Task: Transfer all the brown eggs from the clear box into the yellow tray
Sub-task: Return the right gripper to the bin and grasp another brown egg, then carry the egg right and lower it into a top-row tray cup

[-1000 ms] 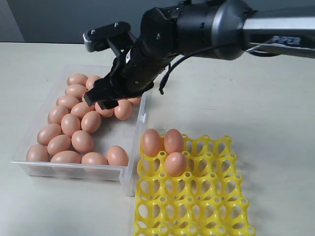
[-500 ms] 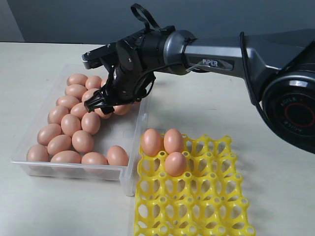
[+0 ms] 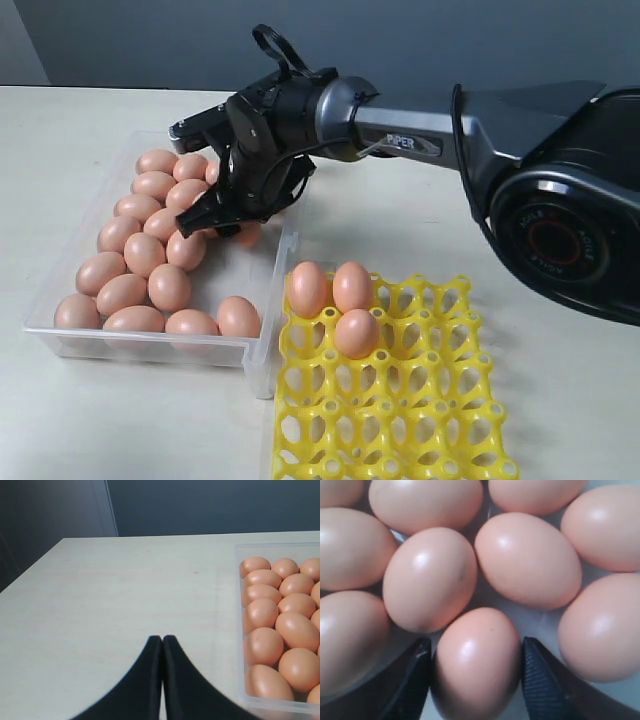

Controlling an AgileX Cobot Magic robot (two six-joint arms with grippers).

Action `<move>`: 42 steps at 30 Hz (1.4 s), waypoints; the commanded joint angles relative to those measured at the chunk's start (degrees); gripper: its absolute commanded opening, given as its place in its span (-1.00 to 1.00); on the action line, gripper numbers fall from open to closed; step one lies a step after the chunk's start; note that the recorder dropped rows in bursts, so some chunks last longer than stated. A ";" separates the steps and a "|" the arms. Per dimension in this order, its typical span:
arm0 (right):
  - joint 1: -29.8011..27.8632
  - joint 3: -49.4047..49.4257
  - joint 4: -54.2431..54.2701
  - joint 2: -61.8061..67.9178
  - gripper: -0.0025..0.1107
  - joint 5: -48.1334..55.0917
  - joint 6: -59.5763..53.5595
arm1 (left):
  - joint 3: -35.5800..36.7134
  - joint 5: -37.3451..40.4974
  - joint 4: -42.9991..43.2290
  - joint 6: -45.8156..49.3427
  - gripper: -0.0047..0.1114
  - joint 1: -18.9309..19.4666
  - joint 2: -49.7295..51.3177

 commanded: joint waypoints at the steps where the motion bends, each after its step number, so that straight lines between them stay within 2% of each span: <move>1: -0.23 0.03 0.45 0.05 -0.75 3.26 0.14 | 0.23 -0.63 0.00 -0.03 -0.91 -0.26 -0.28; 2: -0.23 0.03 0.45 -0.18 -0.92 3.56 0.14 | 0.23 -0.63 0.00 -0.03 -0.91 -0.26 -0.28; 3: -0.23 0.03 0.87 -0.49 -0.96 3.66 0.14 | 0.23 -0.63 0.00 -0.03 -0.91 -0.26 -0.28; 10: 2.27 1.75 1.77 -10.99 -0.96 -0.13 -1.84 | 0.23 -0.63 0.00 -0.03 -0.91 -0.26 -0.28; 13: 4.71 7.52 1.77 -19.95 -0.96 -6.95 -1.95 | 0.23 -0.63 0.00 -0.03 -0.91 -0.26 -0.28; 18: 6.19 22.77 1.77 -34.91 -0.96 -22.37 0.07 | 0.23 -0.63 0.00 -0.03 -0.91 -0.26 -0.28; 24: 3.28 45.67 1.77 -50.19 -0.96 -34.97 1.65 | 0.23 -0.63 0.00 -0.03 -0.91 -0.26 -0.28; 28: -0.88 61.42 3.85 -57.58 -0.96 -45.07 1.65 | 0.23 -0.63 0.00 -0.03 -0.91 -0.26 -0.28; 31: -4.69 69.63 6.87 -59.77 -0.96 -48.94 1.65 | 0.23 -0.63 0.00 -0.03 -0.91 -0.26 -0.28; 36: -7.66 76.70 7.43 -59.22 -0.96 -53.17 1.65 | 0.23 -0.63 0.00 -0.03 -0.91 -0.26 -0.28; 42: -7.66 77.26 10.19 -56.11 -0.96 -53.61 1.65 | 0.23 -0.63 0.00 -0.03 -0.91 -0.26 -0.28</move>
